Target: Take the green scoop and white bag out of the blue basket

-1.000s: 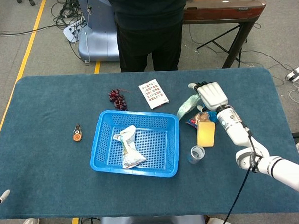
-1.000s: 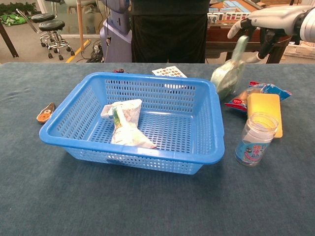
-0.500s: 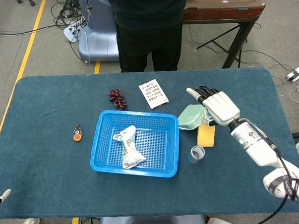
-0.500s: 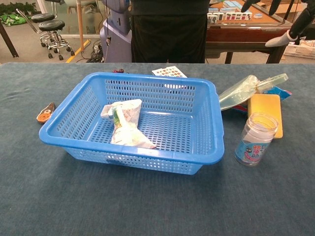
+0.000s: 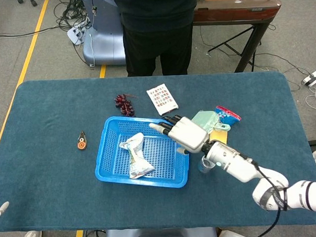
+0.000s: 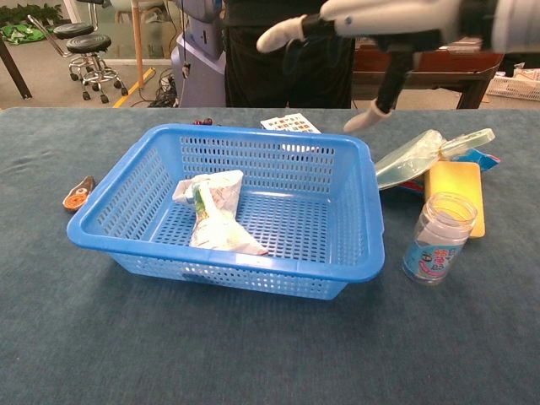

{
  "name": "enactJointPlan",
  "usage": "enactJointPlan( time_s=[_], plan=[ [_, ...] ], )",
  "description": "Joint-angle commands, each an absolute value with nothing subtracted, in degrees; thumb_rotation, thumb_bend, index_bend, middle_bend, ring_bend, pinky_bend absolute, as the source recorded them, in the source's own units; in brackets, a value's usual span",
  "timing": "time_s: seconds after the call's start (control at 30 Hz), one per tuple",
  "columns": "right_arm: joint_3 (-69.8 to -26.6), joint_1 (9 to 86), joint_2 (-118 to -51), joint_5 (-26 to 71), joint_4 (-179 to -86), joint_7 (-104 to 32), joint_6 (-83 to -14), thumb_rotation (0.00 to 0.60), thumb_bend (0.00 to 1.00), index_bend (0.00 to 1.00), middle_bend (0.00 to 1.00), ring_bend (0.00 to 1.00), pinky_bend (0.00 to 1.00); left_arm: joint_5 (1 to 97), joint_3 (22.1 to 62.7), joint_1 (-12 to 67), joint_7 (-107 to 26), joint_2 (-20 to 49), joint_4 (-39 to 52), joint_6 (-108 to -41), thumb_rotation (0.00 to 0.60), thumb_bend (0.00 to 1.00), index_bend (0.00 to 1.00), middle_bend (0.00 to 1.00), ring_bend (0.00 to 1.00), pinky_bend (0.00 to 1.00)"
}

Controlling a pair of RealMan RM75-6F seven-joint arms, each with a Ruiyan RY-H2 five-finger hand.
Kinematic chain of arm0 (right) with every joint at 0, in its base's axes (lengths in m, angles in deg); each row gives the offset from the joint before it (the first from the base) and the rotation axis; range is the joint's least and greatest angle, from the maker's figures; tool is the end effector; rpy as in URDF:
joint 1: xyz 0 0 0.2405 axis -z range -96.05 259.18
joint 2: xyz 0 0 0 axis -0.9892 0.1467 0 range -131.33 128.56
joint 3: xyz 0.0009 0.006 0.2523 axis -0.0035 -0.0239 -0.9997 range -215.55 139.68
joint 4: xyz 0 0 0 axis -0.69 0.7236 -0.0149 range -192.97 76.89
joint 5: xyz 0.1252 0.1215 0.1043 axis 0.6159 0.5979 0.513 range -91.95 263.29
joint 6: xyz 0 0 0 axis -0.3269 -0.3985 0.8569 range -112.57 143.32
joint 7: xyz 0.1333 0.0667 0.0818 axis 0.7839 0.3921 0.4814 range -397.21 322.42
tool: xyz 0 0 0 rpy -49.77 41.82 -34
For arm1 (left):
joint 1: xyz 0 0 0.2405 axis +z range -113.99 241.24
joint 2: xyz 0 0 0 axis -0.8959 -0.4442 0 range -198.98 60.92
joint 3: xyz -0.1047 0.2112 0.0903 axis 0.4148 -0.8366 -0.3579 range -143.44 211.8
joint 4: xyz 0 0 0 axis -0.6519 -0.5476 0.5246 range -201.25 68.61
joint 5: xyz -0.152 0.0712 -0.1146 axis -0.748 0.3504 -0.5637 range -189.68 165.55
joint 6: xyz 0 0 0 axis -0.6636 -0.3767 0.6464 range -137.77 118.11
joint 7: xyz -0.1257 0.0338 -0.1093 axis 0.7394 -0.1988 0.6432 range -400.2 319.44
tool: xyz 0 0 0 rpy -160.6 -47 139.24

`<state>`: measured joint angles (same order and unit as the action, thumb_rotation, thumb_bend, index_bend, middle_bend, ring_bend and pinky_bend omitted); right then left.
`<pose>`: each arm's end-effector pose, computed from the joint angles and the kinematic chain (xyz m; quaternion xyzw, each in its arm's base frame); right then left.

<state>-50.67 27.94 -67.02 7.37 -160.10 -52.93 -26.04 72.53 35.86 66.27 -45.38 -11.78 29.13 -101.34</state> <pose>-0.0387 -0.3557 0.0558 0.8622 -0.1874 0.3617 0.3012 -0.3227 0.1602 0.2120 -0.5726 -0.3558 -0.3237 0.6639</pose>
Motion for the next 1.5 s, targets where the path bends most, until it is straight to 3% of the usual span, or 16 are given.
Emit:
enactJointPlan(
  time_s=[0.03, 0.3, 0.53, 0.73, 1.17, 1.3, 1.37, 1.43, 1.5],
  plan=[
    [-50.9, 23.0, -72.8, 10.4, -156.1, -57.3, -22.0, 0.600, 0.12, 0.00, 0.19, 0.11, 0.24, 72.8, 35.8, 66.3, -45.3, -11.9, 29.4, -101.6, 0.600, 0.15, 0.19, 0.14, 0.15, 0.16],
    [-49.6, 17.1, -80.3, 14.6, -150.3, -63.2, -18.2, 0.600, 0.00, 0.00, 0.18, 0.11, 0.24, 73.3, 35.6, 66.4, -45.6, -12.0, 29.7, -101.6, 0.600, 0.15, 0.19, 0.14, 0.15, 0.16],
    [-47.7, 13.3, -86.0, 16.7, -145.0, -66.8, -16.5, 0.600, 0.00, 0.00, 0.14, 0.11, 0.23, 73.9, 35.4, 66.1, -46.4, -11.7, 29.9, -101.2, 0.600, 0.15, 0.19, 0.14, 0.15, 0.16],
    [-46.1, 10.9, -91.4, 16.8, -139.3, -69.2, -16.5, 0.600, 0.00, 0.00, 0.09, 0.04, 0.16, 73.6, 35.3, 66.1, -46.5, -11.5, 29.8, -100.8, 0.600, 0.15, 0.19, 0.14, 0.15, 0.16],
    [-44.6, 7.8, -99.6, 18.6, -129.3, -70.5, -15.4, 0.600, 0.00, 0.00, 0.09, 0.04, 0.15, 72.8, 35.2, 66.4, -45.9, -11.3, 29.0, -100.6, 0.600, 0.15, 0.19, 0.14, 0.15, 0.16],
    [-44.9, 7.5, -100.8, 19.5, -127.6, -70.2, -15.8, 0.600, 0.01, 0.14, 0.23, 0.11, 0.19, 72.6, 35.3, 66.5, -45.7, -11.3, 28.7, -100.6, 0.600, 0.15, 0.19, 0.14, 0.15, 0.16],
    [-45.1, 7.5, -101.3, 19.7, -126.8, -69.9, -16.2, 0.600, 0.07, 0.22, 0.31, 0.18, 0.26, 72.6, 35.3, 66.5, -45.6, -11.2, 28.6, -100.6, 0.600, 0.15, 0.19, 0.14, 0.15, 0.16],
    [-45.1, 7.5, -101.9, 19.4, -125.9, -69.9, -17.0, 0.600, 0.17, 0.38, 0.40, 0.29, 0.37, 72.5, 35.3, 66.6, -45.5, -11.2, 28.5, -100.6, 0.600, 0.15, 0.19, 0.14, 0.15, 0.16],
    [-45.2, 7.8, -102.5, 18.9, -125.1, -69.4, -18.1, 0.600, 0.21, 0.49, 0.47, 0.36, 0.45, 72.4, 35.3, 66.6, -45.3, -11.1, 28.4, -100.7, 0.600, 0.15, 0.19, 0.14, 0.15, 0.16]
  ],
)
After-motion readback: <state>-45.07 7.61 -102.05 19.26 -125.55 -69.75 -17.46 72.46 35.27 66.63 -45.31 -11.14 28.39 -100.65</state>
